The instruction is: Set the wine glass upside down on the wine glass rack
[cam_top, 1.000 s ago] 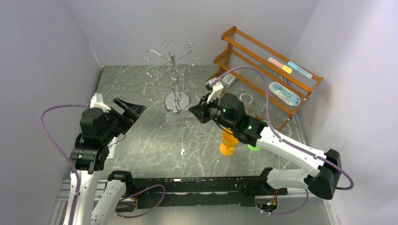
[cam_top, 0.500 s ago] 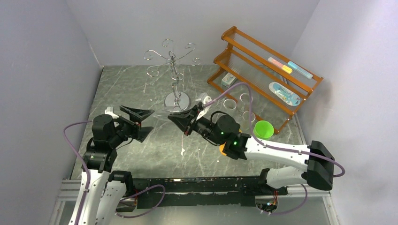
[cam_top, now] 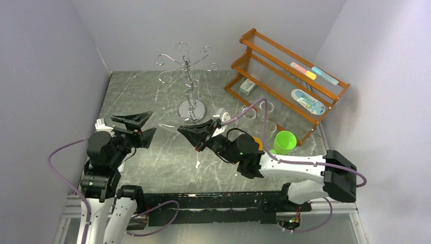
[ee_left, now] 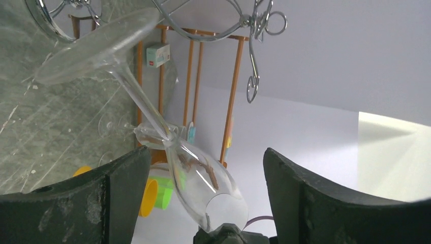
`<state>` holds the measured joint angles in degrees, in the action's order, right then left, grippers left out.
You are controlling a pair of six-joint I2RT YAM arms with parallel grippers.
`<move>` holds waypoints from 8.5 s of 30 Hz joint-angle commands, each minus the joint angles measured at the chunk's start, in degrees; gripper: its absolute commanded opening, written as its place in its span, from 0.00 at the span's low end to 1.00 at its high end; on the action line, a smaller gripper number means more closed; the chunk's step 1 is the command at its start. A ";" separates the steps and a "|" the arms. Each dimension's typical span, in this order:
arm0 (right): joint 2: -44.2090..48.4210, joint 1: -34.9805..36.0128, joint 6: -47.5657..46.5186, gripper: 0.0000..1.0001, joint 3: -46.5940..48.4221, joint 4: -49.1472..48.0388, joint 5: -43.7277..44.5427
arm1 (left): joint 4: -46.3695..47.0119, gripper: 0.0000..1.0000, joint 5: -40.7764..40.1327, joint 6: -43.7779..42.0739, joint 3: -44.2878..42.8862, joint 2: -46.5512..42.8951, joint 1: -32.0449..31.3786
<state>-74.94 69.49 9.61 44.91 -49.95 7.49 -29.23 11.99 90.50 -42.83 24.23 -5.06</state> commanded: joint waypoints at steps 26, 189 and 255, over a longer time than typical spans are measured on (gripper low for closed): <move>-4.55 0.38 10.20 0.00 -4.03 -18.64 1.79 | 9.20 0.24 0.25 1.67 2.05 6.97 0.40; 26.32 -22.65 42.81 0.79 10.92 43.61 -1.28 | 59.65 0.05 4.30 -83.77 -2.33 36.68 0.49; 28.31 -22.58 40.87 0.73 8.18 39.57 -4.77 | 92.03 0.05 17.26 -72.03 -14.64 73.06 3.44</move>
<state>-47.48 47.09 50.74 53.82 -10.20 1.89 57.67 34.02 19.33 -58.87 100.14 -1.74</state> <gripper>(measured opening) 0.727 0.253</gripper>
